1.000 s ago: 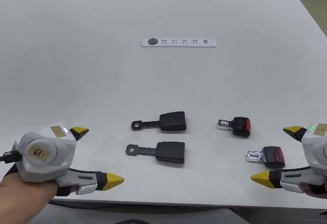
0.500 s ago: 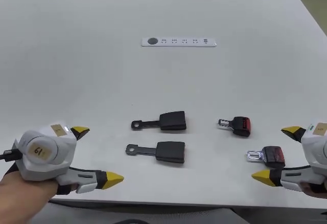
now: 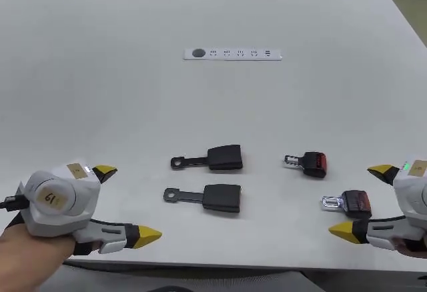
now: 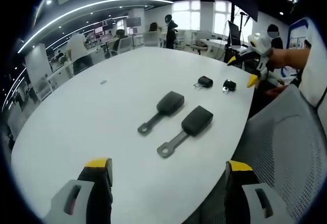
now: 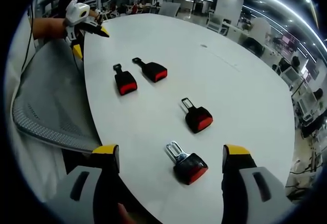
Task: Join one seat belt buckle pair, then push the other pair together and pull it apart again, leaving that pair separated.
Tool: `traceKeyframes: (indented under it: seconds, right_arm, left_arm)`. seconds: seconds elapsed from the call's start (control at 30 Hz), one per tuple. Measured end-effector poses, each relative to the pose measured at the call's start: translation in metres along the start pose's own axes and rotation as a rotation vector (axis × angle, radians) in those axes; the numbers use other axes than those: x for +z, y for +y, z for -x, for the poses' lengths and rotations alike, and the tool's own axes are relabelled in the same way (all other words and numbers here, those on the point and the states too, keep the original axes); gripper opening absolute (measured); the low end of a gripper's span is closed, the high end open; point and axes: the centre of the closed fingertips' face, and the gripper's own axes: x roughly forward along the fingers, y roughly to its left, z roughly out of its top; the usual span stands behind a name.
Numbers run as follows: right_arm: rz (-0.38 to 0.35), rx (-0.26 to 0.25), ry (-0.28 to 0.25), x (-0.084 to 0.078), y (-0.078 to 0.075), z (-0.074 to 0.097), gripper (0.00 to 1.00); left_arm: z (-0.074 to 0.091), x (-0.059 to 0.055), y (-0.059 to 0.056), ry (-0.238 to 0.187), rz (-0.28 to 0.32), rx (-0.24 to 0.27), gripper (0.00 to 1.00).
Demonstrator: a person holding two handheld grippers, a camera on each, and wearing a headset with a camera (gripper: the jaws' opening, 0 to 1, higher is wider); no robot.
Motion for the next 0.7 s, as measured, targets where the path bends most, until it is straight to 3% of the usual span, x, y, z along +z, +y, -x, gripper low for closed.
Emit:
traceKeyframes:
  seconds: [0.37,0.53,0.7]
  right_arm:
    - [0.007,0.001,0.002,0.0,-0.002,-0.002,0.81]
    - [0.018,0.015,0.012,-0.002,-0.002,-0.004,0.77]
    - [0.036,0.027,0.026,-0.007,-0.008,-0.008,0.73]
  left_arm:
    - [-0.003,-0.001,0.003,0.009,-0.013,-0.011,0.91]
    - [-0.013,0.007,-0.006,0.013,-0.04,-0.045,0.85]
    - [-0.023,0.013,-0.017,0.026,-0.113,-0.084,0.8]
